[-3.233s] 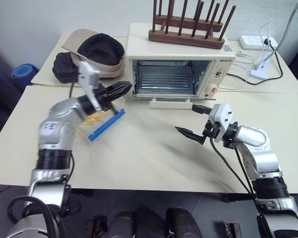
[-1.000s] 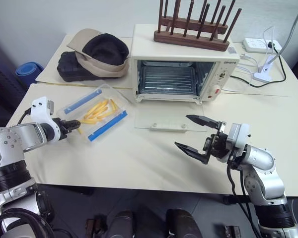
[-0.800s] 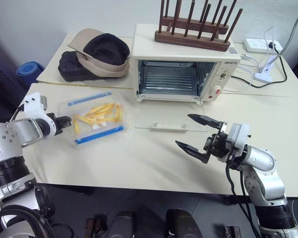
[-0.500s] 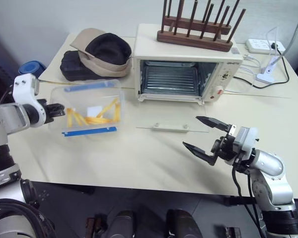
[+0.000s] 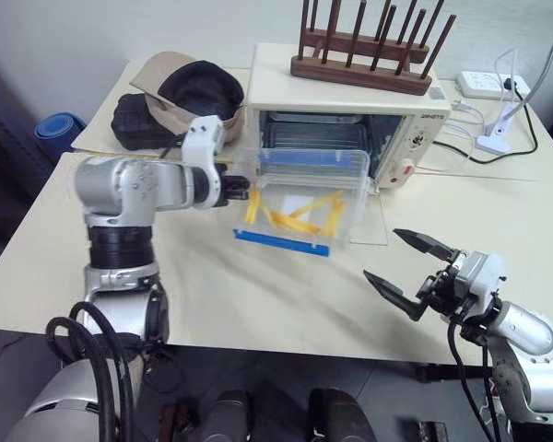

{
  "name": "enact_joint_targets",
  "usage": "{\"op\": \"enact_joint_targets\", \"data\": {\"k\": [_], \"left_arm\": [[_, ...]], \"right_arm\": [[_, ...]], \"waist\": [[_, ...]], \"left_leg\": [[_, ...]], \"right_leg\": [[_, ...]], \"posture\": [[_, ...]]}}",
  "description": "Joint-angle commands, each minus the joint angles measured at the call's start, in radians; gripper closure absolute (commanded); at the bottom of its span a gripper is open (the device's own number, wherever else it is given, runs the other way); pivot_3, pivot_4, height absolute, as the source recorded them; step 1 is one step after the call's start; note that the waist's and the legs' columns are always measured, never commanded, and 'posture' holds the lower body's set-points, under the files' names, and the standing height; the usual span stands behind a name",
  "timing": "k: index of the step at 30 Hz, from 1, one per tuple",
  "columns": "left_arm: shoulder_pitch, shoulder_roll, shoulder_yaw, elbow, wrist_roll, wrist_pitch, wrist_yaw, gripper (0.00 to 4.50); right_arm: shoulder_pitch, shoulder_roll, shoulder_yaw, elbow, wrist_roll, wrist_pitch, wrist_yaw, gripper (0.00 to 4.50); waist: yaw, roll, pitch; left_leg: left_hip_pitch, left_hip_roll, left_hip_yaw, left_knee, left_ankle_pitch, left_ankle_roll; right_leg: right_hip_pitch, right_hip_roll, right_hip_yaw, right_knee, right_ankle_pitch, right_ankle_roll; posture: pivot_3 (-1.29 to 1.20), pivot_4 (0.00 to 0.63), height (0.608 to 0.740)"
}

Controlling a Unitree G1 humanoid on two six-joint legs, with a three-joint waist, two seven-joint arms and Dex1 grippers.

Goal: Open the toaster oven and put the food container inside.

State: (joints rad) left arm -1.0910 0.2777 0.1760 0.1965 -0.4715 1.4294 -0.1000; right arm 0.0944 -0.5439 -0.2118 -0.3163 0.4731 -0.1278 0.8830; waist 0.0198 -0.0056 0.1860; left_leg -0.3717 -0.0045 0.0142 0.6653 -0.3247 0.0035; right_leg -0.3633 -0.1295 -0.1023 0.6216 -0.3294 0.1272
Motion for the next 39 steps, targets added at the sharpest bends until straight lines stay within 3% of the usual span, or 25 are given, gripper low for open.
{"op": "enact_joint_targets", "data": {"k": [1,5,15,18,21,25,29,31,36,39], "left_arm": [[-0.052,-0.011,-0.012,0.028,0.038,-0.075,0.000,4.50],[-0.067,-0.052,-0.025,0.120,0.080,-0.174,0.007,4.50],[-0.094,-0.126,0.114,0.199,0.036,-0.318,0.015,1.43],[-0.083,-0.080,0.183,0.151,-0.039,-0.350,-0.083,0.57],[-0.023,0.053,0.127,0.097,-0.059,-0.407,-0.298,0.56],[0.220,0.352,-0.090,0.006,0.056,-0.807,-0.833,1.36],[0.396,0.460,-0.204,0.024,0.146,-1.124,-1.090,2.54],[0.443,0.434,-0.228,0.005,0.146,-1.150,-1.100,3.14],[0.467,0.241,-0.249,-0.041,0.123,-1.070,-0.968,4.36],[0.434,0.133,-0.246,-0.014,0.135,-1.019,-0.855,4.36]], "right_arm": [[0.015,0.006,-0.022,-0.069,0.006,-0.002,-0.035,0.00],[0.025,0.018,-0.016,-0.094,0.003,0.004,-0.075,0.00],[0.038,0.030,-0.021,-0.131,0.011,0.023,-0.139,0.00],[0.051,-0.006,-0.034,-0.178,0.063,0.085,-0.136,0.00],[0.084,-0.061,-0.040,-0.232,0.131,0.181,-0.114,0.18],[0.131,-0.166,0.032,-0.270,0.113,0.339,-0.085,1.19],[0.067,-0.177,0.133,-0.236,0.053,0.420,-0.104,2.51],[0.001,-0.167,0.183,-0.195,0.023,0.447,-0.102,3.17],[-0.247,-0.091,0.240,0.002,-0.074,0.450,-0.162,4.50],[-0.376,-0.062,0.245,0.129,-0.114,0.431,-0.158,4.50]], "waist": [[0.000,0.000,0.000],[0.004,0.000,0.000],[0.006,0.000,0.000],[0.002,0.000,0.000],[-0.004,0.000,0.000],[-0.033,0.001,0.000],[-0.012,0.001,0.000],[0.003,0.001,0.000],[0.013,0.000,0.000],[0.005,0.000,0.000]], "left_leg": [[0.000,0.000,0.000,0.000,0.000,0.000],[0.000,0.000,0.001,0.000,0.000,0.000],[0.000,0.000,0.000,0.000,0.000,0.000],[0.000,0.000,0.000,0.000,0.000,0.000],[0.000,0.000,0.001,0.000,0.000,0.000],[0.003,0.002,0.005,-0.003,0.000,-0.001],[0.001,0.003,0.005,0.000,0.000,-0.001],[0.001,0.003,0.005,0.002,0.000,0.001],[-0.006,0.001,-0.002,0.012,-0.002,0.006],[-0.007,0.000,-0.003,0.013,-0.003,0.007]], "right_leg": [[0.000,0.000,0.000,0.000,0.000,0.000],[0.000,0.000,0.000,0.000,0.000,0.000],[0.000,-0.001,0.000,0.000,0.000,0.000],[0.000,-0.001,0.000,0.000,0.000,0.000],[-0.001,0.000,0.000,0.000,0.000,0.000],[-0.003,0.002,0.003,0.002,0.000,-0.001],[-0.002,0.002,0.003,0.001,-0.001,-0.001],[-0.001,0.000,0.004,0.000,-0.001,-0.001],[0.001,-0.002,0.000,0.000,0.001,0.002],[0.001,-0.003,-0.001,0.000,0.001,0.002]], "posture": [[0.00,0.150,0.740],[0.00,0.150,0.740],[0.00,0.150,0.740],[0.00,0.150,0.740],[0.00,0.150,0.740],[0.00,0.150,0.740],[0.00,0.150,0.740],[0.00,0.150,0.740],[0.00,0.150,0.740],[0.00,0.150,0.740]]}}
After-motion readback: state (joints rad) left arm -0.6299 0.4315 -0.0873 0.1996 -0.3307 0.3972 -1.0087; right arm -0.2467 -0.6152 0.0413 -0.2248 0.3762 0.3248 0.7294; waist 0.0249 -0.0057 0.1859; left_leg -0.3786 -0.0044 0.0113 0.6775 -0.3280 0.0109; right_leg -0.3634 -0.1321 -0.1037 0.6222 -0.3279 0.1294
